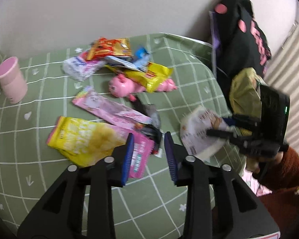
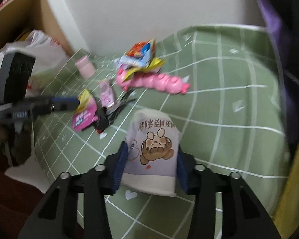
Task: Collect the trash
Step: 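Grasp the pink wrapper with the left gripper while the right grasps the white cup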
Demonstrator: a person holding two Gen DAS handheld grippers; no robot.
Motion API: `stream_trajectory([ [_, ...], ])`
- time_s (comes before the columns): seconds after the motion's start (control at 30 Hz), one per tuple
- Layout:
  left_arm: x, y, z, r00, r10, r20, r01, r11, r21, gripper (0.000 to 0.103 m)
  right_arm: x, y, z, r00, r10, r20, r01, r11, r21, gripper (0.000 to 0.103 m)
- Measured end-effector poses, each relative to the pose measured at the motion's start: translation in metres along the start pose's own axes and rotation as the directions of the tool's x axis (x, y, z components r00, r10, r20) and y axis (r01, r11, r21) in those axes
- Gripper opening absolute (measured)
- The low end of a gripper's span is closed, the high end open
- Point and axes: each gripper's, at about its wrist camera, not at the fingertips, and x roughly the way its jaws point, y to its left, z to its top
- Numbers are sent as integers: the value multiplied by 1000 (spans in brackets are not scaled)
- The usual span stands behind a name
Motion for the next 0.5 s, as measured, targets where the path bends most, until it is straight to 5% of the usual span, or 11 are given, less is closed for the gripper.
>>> stream_trajectory([
  [0.17, 14, -18, 2, 1000, 20, -6, -20, 999, 45, 38, -29, -7, 7, 993, -100, 55, 98, 994, 42, 19],
  [0.5, 60, -20, 14, 989, 99, -108, -100, 995, -8, 38, -60, -5, 0, 974, -214, 74, 213, 977, 18, 14],
])
